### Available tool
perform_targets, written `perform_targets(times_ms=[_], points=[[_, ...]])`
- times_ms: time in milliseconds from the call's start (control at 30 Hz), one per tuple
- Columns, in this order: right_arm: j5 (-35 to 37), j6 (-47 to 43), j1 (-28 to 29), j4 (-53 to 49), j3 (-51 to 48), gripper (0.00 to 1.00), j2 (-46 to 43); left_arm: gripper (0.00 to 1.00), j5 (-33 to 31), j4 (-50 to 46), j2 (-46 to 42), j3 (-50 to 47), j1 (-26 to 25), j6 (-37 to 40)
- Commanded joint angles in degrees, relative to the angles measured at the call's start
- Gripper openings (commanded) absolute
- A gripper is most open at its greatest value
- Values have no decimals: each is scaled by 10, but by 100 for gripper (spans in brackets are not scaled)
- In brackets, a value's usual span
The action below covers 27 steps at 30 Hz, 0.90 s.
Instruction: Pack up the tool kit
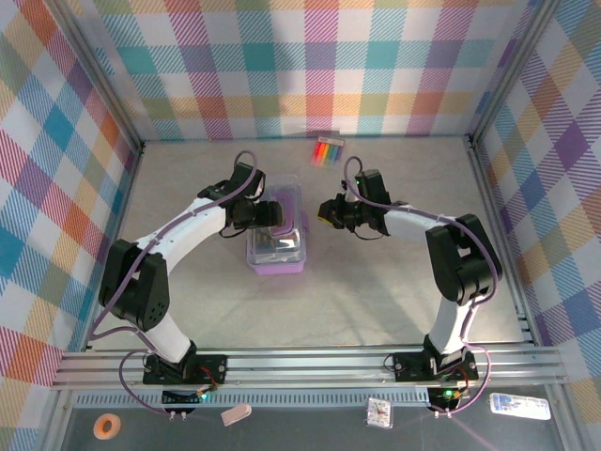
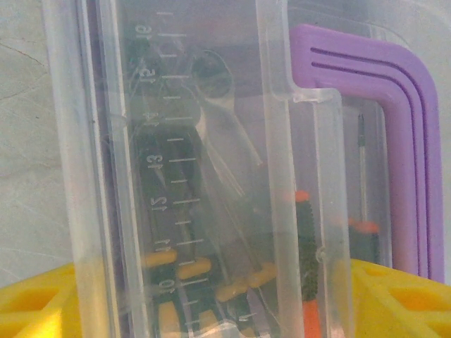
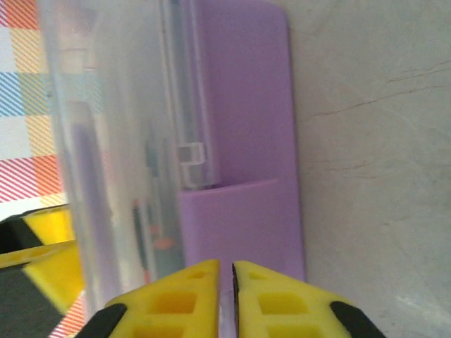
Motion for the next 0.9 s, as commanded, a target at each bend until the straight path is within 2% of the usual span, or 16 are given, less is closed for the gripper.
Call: perform_targets(times_ms=[0,567,867], points=[[-7,-2,0,-3,12,10,34,58,36,-62,95,-72,-8,8],[-24,26,33,29,54,13,104,58,45,-54,96,-73,-16,7],[-14,39,58,57,37,14,104,58,48,-50,101,-64,-24,5]])
